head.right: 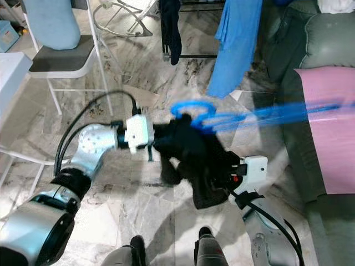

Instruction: Hang hanger

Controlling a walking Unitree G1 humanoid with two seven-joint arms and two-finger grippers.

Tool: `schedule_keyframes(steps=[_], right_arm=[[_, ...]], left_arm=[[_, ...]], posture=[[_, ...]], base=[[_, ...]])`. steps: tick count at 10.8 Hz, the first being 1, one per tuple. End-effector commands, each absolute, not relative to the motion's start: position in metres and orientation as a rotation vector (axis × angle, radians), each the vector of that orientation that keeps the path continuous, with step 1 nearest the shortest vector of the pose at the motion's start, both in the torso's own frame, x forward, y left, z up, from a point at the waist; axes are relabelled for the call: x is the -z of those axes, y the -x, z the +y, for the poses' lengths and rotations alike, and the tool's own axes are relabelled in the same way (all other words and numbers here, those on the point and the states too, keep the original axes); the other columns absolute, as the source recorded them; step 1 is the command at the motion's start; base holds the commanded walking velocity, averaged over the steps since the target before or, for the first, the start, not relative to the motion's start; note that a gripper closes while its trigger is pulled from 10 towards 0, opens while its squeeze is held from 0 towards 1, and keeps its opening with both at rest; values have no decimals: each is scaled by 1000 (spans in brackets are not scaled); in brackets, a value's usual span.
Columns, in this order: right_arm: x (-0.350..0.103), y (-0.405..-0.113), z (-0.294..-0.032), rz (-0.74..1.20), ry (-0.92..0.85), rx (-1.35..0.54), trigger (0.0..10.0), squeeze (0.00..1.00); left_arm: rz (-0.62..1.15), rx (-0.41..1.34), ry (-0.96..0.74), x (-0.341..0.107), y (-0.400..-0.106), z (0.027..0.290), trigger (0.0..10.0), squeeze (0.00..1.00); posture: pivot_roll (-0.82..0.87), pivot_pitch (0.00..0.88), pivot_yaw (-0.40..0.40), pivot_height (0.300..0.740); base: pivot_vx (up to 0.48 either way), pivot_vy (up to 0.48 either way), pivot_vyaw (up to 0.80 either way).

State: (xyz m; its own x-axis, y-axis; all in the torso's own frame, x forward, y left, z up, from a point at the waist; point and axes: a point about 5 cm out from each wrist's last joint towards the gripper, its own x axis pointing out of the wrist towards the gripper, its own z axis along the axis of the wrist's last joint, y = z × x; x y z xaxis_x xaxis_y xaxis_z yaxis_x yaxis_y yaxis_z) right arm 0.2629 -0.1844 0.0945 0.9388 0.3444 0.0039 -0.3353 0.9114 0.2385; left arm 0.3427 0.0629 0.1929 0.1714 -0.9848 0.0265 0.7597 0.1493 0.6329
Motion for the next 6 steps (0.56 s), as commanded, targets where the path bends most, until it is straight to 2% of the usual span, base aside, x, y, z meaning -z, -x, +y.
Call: schedule_keyframes(steps=[1,6], right_arm=[[-80,-258,-186,99,-236,-337,10000,0],[-42,-257,-221,255,-118,-98,10000,0]], left_arm=[[-589,1305,-503,-215,-345,64,0,0],[-712,1215,-425,-264,-353,78,0,0]], posture=[[-252,290,125,740],[-225,288,118,740]], base=[[0,0,0],[0,0,0]])
